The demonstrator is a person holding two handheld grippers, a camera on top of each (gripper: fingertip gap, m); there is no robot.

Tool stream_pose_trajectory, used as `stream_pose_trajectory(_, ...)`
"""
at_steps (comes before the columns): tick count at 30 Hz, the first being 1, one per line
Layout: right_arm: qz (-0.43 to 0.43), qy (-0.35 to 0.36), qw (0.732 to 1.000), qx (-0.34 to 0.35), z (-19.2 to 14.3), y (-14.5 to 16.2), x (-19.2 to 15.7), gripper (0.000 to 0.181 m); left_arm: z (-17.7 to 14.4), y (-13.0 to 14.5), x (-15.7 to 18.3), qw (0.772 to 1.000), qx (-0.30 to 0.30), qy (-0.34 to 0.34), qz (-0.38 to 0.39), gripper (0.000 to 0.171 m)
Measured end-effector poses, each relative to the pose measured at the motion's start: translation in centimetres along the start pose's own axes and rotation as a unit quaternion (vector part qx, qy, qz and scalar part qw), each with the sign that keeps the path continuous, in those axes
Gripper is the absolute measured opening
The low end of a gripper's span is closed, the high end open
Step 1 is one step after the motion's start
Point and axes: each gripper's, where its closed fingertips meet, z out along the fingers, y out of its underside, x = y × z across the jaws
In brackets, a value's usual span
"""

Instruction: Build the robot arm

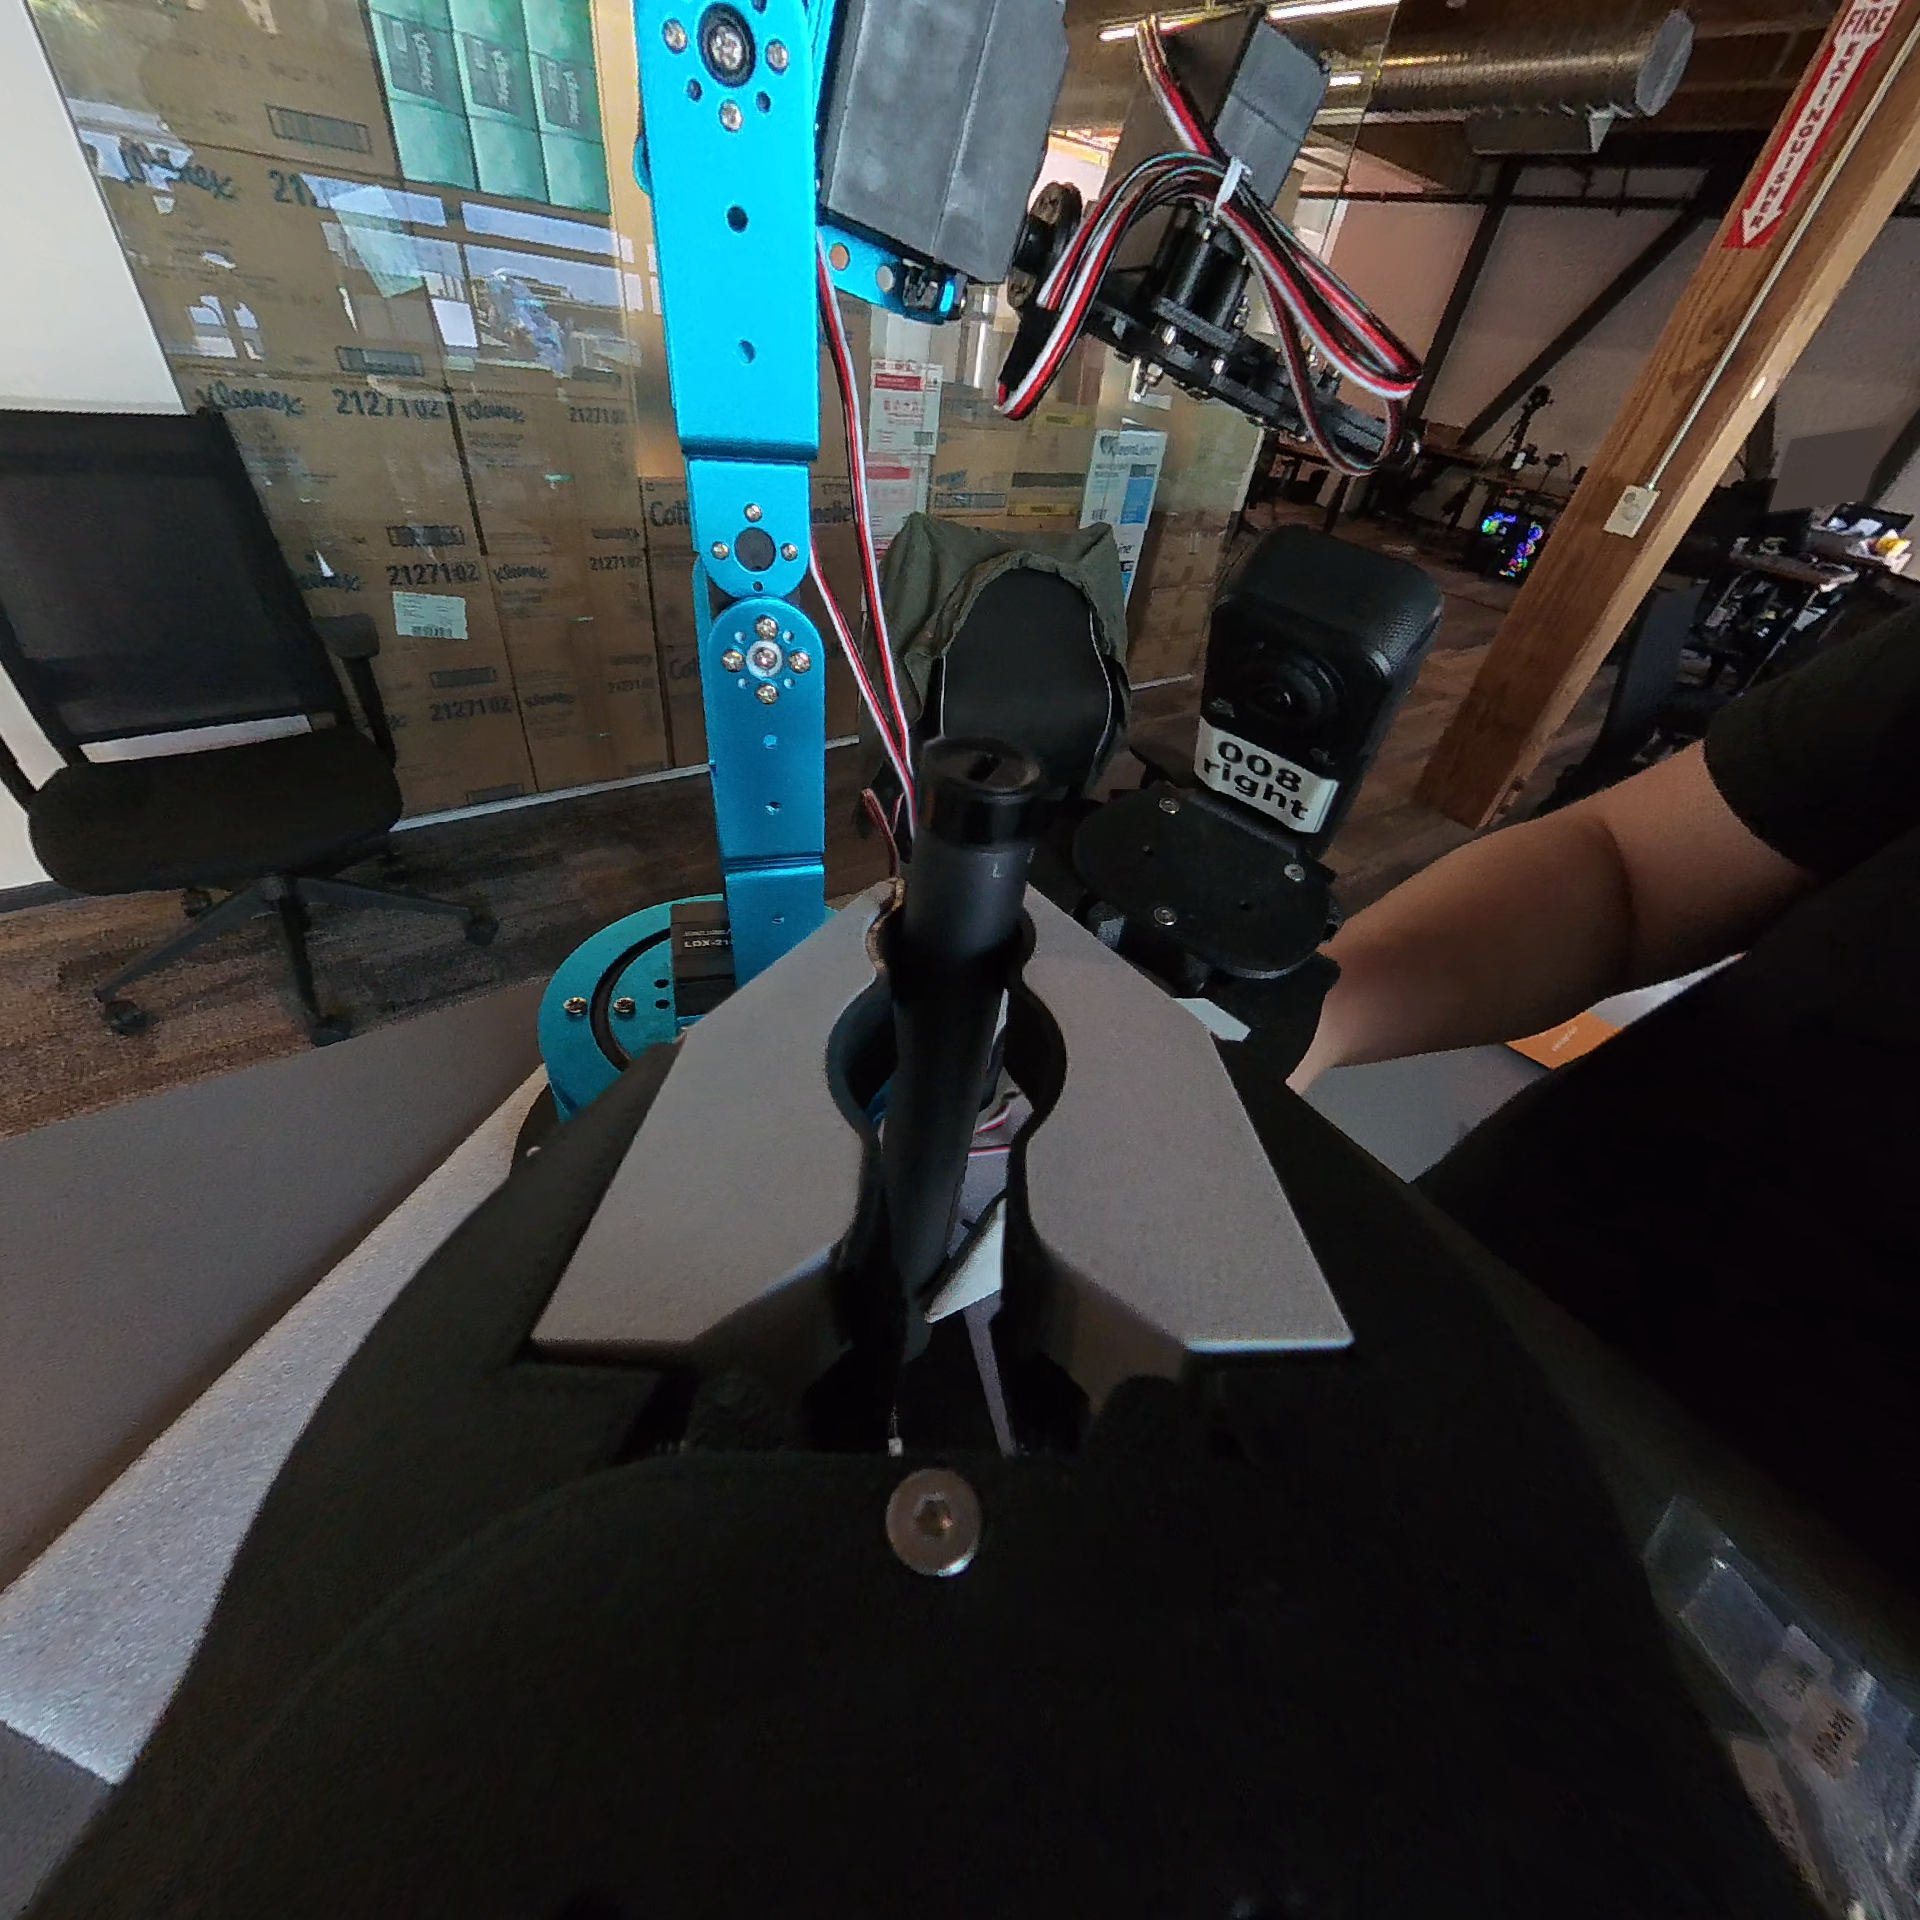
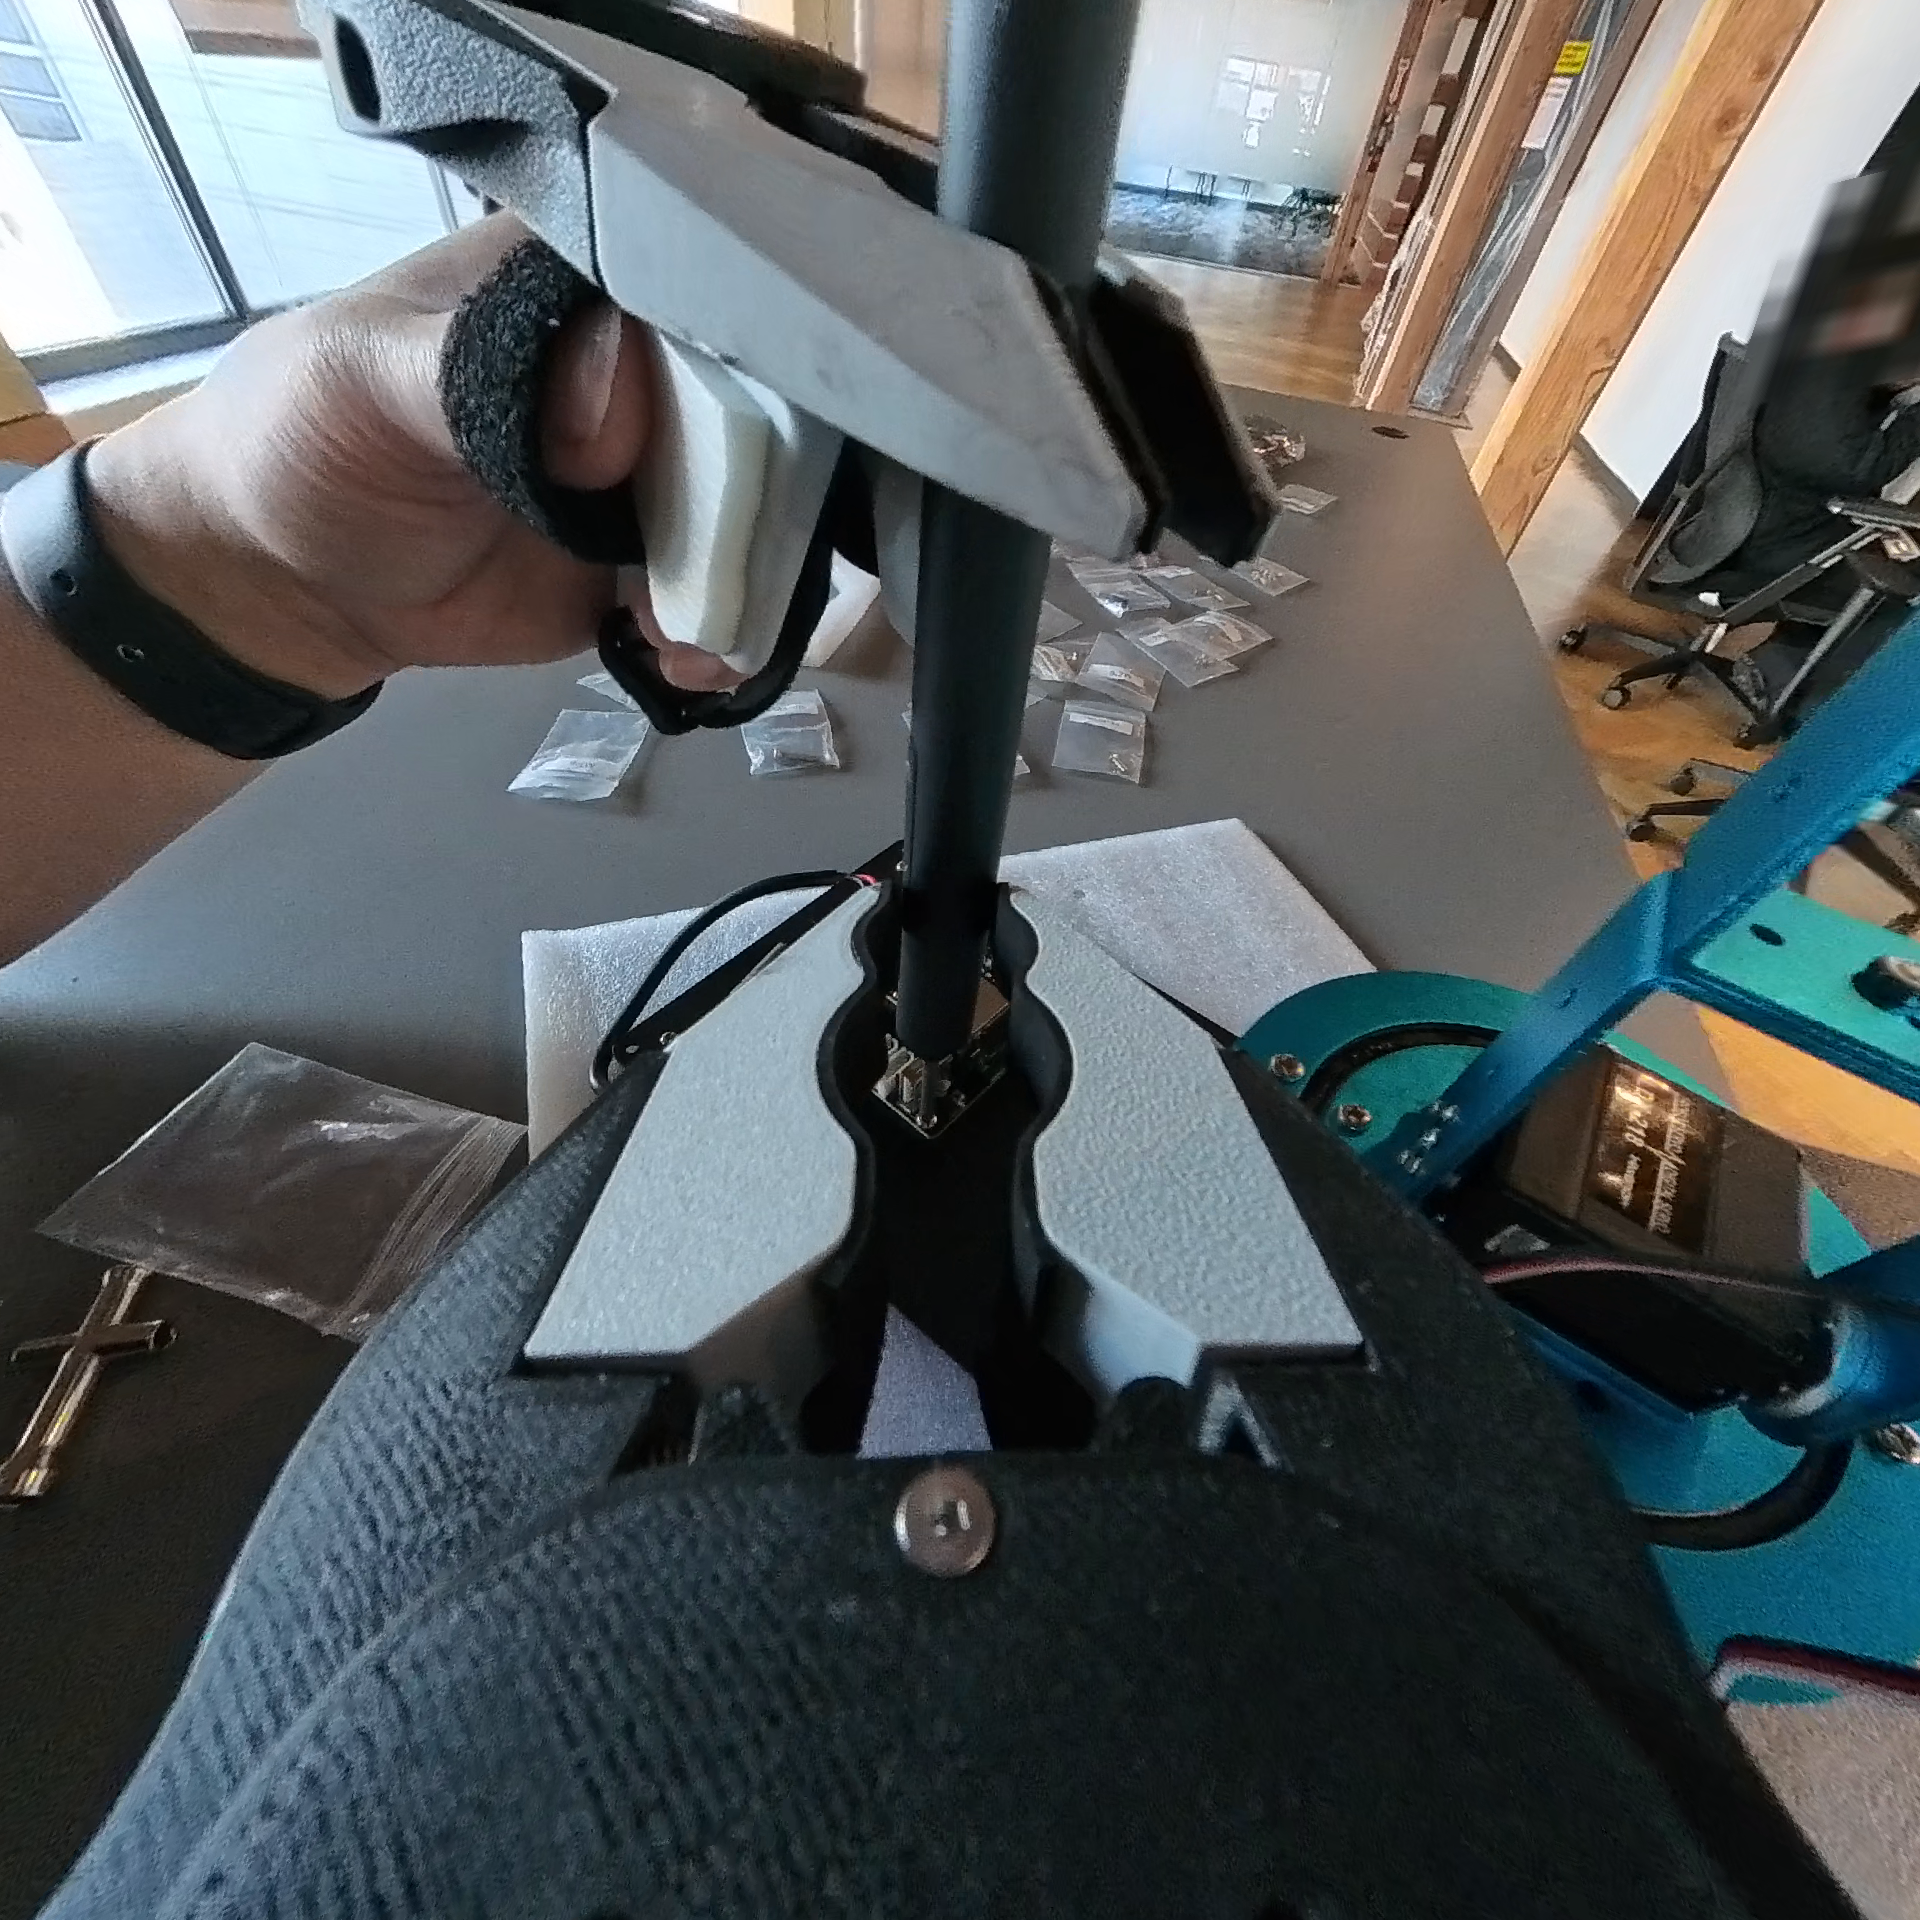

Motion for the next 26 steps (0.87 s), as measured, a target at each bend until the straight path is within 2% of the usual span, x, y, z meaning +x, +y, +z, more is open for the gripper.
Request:
stream_pose_trajectory(10, -0.014, 0.023, 1.000, 0.001, 0.2, 0.0, 0.2, 0.017, -0.2, 0.0, -0.5, 1.000, 0.000, -0.020, 0.015, 0.011)
stream_pose_trajectory(13, -0.022, -0.007, 1.000, 0.008, 0.1, 0.1, -0.2, 0.020, -0.4, 0.2, -0.2, 0.999, -0.015, -0.018, 0.033, 0.011)
stream_pose_trajectory(18, 0.024, -0.043, 0.997, 0.057, -1.0, -0.8, 0.2, 0.022, -0.3, 0.3, -0.5, 0.998, -0.028, -0.035, 0.048, 0.011)
stream_pose_trajectory(26, 0.014, -0.066, 0.996, 0.058, -0.4, -1.7, 0.3, 0.023, -0.2, 0.2, -0.6, 0.998, -0.025, -0.036, 0.041, 0.011)
